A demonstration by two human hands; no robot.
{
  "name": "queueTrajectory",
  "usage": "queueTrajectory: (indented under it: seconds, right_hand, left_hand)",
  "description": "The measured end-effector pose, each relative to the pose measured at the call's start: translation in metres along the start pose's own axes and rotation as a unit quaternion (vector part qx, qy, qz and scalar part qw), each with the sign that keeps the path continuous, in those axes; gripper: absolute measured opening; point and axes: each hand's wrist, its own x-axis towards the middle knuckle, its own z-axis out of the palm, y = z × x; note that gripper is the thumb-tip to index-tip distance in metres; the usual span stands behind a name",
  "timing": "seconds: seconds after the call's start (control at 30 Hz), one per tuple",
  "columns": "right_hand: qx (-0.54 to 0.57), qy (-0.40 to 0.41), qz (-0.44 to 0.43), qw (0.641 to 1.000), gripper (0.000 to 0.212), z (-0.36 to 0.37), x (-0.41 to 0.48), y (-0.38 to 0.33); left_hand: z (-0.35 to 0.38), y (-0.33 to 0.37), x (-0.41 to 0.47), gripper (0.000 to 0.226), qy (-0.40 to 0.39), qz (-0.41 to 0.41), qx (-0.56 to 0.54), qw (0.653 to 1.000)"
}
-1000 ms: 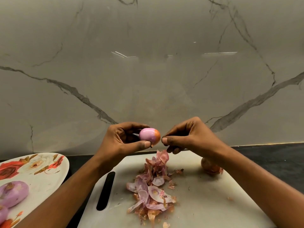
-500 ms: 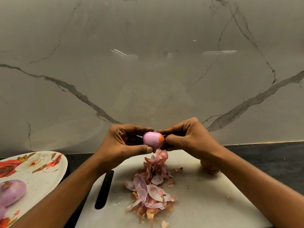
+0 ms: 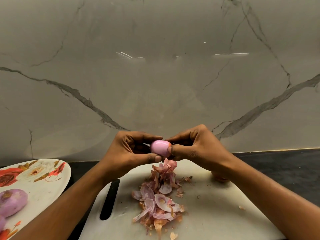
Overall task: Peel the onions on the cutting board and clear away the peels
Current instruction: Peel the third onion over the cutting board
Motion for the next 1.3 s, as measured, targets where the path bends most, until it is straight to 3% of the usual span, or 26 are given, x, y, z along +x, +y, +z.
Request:
queueTrajectory:
  seconds: [0.23,0.43,0.63,0.83,1.3]
  right_hand:
    - [-0.007,-0.026,-0.007,1.0,0.022,-0.001,-0.001,-0.001]
    - [-0.037,0.01,-0.013,0.999,0.029,-0.002,0.004,0.005]
    - [-0.022,0.069,-0.03,0.997,0.018,-0.002,0.004,0.006]
    - [-0.11,0.083,-0.069,0.988,0.015,0.004,0.002,0.009]
    - [-0.132,0.112,-0.084,0.981,0.009,0.007,0.003,0.009]
  left_hand:
    - [-0.001,-0.001,-0.002,0.051,-0.005,-0.011,0.007,1.0]
    - [-0.003,-0.002,0.0,0.051,0.012,-0.012,-0.021,1.0]
    - [-0.006,-0.006,0.001,0.052,0.055,0.0,0.02,0.998]
    - [0.001,-0.01,0.001,0.052,0.065,0.054,0.115,0.99]
    - [0.005,-0.01,0.002,0.049,0.072,0.077,0.103,0.989]
